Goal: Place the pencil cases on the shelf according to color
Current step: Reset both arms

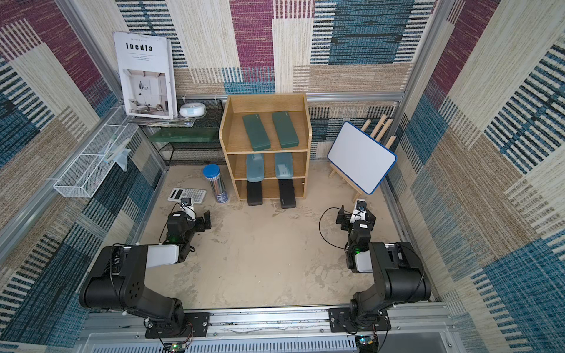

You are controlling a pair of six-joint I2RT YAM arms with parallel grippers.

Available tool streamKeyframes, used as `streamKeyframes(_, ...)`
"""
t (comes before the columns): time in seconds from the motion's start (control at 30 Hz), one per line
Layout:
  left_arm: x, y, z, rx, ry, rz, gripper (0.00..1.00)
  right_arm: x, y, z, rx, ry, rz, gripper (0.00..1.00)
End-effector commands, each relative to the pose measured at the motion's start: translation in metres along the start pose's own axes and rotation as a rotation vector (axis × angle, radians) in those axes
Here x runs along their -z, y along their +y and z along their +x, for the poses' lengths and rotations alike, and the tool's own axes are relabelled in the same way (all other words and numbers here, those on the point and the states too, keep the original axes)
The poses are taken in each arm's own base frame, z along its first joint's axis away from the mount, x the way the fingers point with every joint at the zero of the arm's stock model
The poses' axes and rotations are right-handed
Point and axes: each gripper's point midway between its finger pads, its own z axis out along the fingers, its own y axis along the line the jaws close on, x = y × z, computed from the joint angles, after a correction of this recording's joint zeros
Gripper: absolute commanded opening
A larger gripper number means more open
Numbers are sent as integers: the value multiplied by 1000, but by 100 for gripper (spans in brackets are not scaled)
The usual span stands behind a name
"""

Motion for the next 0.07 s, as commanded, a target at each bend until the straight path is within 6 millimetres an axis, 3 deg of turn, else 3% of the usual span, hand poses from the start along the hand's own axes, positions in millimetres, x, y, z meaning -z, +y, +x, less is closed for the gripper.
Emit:
streamKeyframes(0.0, 0, -1, -4, 3, -12, 5, 100, -1, 1, -6, -8, -19, -3, 99)
streamKeyframes(0.03, 0, -1, -3, 4, -11, 5, 100, 0, 1, -6, -8, -19, -5, 99)
